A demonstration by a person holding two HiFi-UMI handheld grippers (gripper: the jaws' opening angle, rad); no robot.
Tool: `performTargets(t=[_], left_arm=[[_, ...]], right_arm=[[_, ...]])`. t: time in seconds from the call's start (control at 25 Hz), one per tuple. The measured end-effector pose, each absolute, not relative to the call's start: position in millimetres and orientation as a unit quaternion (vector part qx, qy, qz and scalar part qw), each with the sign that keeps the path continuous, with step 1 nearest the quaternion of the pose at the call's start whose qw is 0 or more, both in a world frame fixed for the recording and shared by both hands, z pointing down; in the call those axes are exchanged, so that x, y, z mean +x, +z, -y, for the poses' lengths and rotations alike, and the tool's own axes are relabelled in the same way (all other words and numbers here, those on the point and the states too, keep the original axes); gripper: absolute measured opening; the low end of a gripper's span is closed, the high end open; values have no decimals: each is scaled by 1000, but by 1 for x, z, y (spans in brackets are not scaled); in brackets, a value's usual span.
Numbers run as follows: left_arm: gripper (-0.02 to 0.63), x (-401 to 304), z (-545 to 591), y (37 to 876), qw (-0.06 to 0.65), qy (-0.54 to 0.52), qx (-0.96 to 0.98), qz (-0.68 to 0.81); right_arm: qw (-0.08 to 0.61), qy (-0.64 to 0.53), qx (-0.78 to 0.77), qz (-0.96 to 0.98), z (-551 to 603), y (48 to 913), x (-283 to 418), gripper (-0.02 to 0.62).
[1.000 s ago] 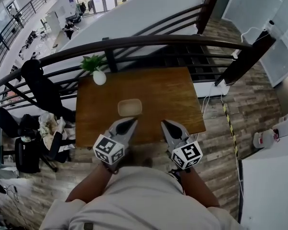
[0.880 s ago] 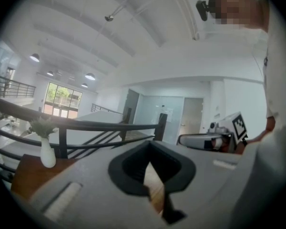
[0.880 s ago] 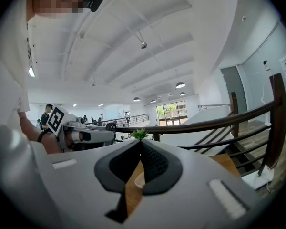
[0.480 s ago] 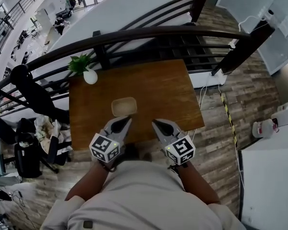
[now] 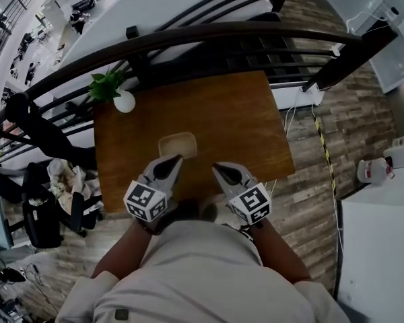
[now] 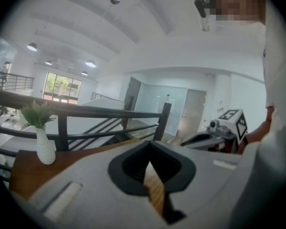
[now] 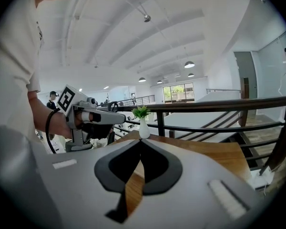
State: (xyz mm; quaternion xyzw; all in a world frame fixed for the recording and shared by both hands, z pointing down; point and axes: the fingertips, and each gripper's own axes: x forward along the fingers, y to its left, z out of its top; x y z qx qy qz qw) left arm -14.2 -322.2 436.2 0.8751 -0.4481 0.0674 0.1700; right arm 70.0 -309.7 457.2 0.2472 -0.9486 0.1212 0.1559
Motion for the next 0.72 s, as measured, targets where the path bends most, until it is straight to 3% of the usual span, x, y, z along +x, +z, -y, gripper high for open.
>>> performTargets(t=[0.72], left_arm=[[3,-38,372,537,224,119,881,400]], right_arm=[[174,274,250,912,373,601,22,27]])
